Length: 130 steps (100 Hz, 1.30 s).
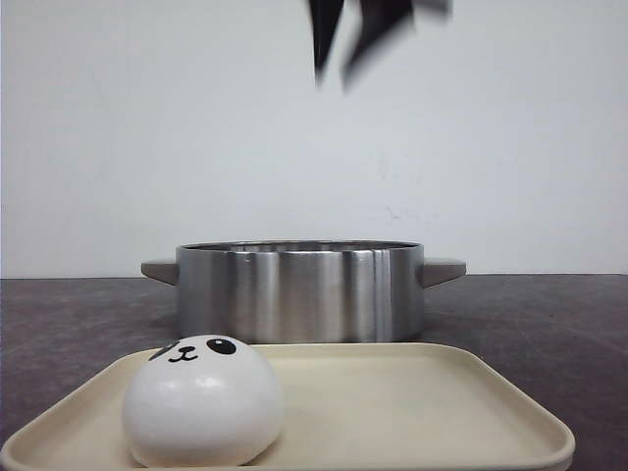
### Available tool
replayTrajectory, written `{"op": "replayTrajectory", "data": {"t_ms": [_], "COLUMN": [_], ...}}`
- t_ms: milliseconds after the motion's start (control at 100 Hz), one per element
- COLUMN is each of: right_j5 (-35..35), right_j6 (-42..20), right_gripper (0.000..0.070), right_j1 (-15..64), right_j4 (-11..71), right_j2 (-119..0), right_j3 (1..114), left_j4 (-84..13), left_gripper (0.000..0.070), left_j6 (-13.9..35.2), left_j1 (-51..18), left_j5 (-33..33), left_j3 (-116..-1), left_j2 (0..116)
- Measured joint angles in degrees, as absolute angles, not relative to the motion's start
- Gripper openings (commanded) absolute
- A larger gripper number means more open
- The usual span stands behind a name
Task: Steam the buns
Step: 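Raise the right gripper away from the pot, then lower the left gripper onto the last bun on the tray and grasp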
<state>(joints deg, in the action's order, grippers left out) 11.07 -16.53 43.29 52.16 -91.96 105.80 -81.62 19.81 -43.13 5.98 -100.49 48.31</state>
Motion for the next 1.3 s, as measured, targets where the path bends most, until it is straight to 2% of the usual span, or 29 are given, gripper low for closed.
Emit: {"op": "replayTrajectory", "data": {"t_ms": [130,270,440,530,630,850,1100,1300], "right_j5": [17.6,22.3,28.3,31.0,31.7,31.7,31.5,31.5], "right_j6": [-11.8,-9.6,-10.4,-12.1,-14.0,-15.4,-15.5,-15.5], "right_gripper": [0.0007,0.0007,0.0007,0.0007,0.0007,0.0007,0.0007,0.0007], "right_j1": [48.9,53.4,56.6,56.9,56.9,56.9,57.0,57.0], "right_j4": [53.4,59.3,69.6,74.0,76.4,76.5,77.2,77.3], "right_j2": [-81.2,-71.4,-62.1,-57.9,-53.4,-45.8,-45.3,-45.3], "right_j3": [105.9,105.9,105.9,105.9,105.9,106.1,106.0,105.8], "left_j4": [-81.6,-81.0,-70.4,-65.1,-62.1,-60.4,-53.8,-53.4], "left_gripper": [0.0677,0.0677,0.0677,0.0677,0.0677,0.0677,0.0677,0.0677], "left_j6": [21.7,22.4,25.8,28.3,29.9,30.6,32.6,33.6], "left_j1": [-43.1,-43.1,-43.2,-43.9,-45.5,-50.9,-55.7,-56.7], "left_j5": [4.8,0.6,-7.7,-8.8,-8.8,-7.8,-6.2,-6.1], "left_j3": [-90.7,-80.0,-69.9,-66.5,-65.1,-65.1,-65.1,-65.1], "left_j2": [48.4,49.3,52.3,54.7,58.7,70.7,81.9,89.1]}}
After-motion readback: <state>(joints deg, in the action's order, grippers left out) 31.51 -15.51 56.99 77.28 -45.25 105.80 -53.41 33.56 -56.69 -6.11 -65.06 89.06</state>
